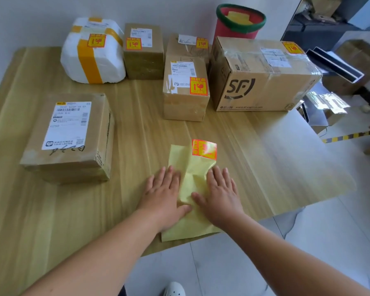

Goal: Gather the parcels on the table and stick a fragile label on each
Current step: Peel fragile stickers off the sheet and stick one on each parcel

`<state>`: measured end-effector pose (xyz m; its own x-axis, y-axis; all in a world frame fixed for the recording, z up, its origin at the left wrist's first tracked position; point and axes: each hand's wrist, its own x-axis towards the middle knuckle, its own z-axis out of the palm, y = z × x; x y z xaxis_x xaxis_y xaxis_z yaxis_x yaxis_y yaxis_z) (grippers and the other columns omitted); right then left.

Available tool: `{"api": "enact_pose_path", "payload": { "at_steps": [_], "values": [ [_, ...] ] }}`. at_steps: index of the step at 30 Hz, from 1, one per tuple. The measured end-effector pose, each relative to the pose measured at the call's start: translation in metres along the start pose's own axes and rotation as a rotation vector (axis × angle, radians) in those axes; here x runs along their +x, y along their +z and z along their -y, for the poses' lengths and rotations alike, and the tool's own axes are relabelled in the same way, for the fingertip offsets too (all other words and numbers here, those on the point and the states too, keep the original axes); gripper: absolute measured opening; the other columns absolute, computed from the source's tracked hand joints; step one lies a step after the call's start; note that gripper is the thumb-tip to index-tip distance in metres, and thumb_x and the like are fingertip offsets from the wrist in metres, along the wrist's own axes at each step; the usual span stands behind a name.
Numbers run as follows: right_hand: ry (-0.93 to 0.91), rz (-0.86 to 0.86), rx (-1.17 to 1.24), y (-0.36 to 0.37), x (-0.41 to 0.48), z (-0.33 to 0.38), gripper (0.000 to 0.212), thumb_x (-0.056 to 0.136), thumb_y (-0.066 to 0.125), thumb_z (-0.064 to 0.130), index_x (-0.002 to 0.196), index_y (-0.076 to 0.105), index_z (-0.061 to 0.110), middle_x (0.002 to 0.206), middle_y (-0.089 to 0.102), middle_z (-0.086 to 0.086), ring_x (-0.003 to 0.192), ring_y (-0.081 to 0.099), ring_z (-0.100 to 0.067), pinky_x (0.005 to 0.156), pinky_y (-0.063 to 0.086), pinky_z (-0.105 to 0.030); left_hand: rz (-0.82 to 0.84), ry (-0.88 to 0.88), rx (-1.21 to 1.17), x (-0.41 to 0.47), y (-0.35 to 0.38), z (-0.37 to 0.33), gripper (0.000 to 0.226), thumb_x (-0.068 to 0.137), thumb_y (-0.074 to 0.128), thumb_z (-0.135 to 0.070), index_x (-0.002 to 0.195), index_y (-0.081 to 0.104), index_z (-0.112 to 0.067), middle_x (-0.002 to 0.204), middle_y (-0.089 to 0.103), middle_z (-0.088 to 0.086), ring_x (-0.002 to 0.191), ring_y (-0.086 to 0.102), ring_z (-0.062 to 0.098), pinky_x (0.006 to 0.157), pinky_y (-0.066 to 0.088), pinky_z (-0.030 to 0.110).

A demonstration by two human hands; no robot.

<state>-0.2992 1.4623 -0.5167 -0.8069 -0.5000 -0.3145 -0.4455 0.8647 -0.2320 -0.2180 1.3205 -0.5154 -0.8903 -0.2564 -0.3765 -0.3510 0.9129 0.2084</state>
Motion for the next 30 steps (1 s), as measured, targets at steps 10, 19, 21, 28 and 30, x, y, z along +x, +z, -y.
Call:
{"api": "enact_pose_path", "payload": {
  "at_steps": [10,19,21,28,30],
  "values": [
    [0.301,-0.035,1.352,-0.069,0.017,0.026,0.069,0.085,0.071,0.026,0.144,0.037,0.016,0.121,0.064,-0.006,0.101,0.066,-0.023,0.088,0.054,-0.047,-0.18,0.112,-0.276,-0.02,-0.039,0.011,0.063,0.098,0.043,-0.036,0.152,0.015,-0.017,0.16,0.01,-0.008,0.144,0.021,0.017,0.116,0.023,0.03],
    [0.039,-0.011,1.214,-0.164,-0.004,0.066,0.013,0.094,0.058,0.011,0.098,0.069,0.018,0.089,0.075,-0.005,0.081,0.072,-0.025,0.075,0.058,-0.046,-0.377,0.081,-0.288,-0.052,-0.139,0.021,0.093,0.087,0.056,-0.053,0.152,0.0,-0.019,0.161,0.004,0.001,0.147,0.006,0.017,0.119,0.01,0.031],
    [0.001,-0.005,1.169,-0.179,-0.014,0.077,0.013,0.094,0.058,0.012,0.094,0.07,0.017,0.084,0.075,-0.004,0.076,0.073,-0.023,0.071,0.058,-0.043,-0.55,0.137,-0.267,-0.06,-0.173,0.02,0.079,0.089,0.059,-0.044,0.151,0.02,-0.016,0.156,0.024,0.005,0.144,0.018,0.02,0.116,0.014,0.031],
    [-0.219,-0.059,1.119,-0.217,-0.044,0.117,0.022,0.09,0.059,-0.003,0.092,0.067,0.018,0.078,0.072,-0.001,0.065,0.066,-0.015,0.059,0.053,-0.03,-0.752,0.273,-0.263,-0.082,-0.245,0.01,0.042,0.088,0.064,-0.03,0.125,0.06,-0.013,0.124,0.06,0.005,0.12,0.048,0.026,0.103,0.037,0.038],
    [-0.269,-0.089,1.072,-0.224,-0.052,0.126,0.02,0.094,0.056,0.003,0.09,0.067,0.019,0.068,0.068,0.007,0.058,0.061,-0.009,0.053,0.048,-0.024,-0.78,0.268,-0.28,-0.088,-0.254,0.011,0.038,0.086,0.066,-0.029,0.12,0.064,-0.012,0.117,0.063,0.005,0.111,0.052,0.027,0.096,0.041,0.037]
  ]
}}
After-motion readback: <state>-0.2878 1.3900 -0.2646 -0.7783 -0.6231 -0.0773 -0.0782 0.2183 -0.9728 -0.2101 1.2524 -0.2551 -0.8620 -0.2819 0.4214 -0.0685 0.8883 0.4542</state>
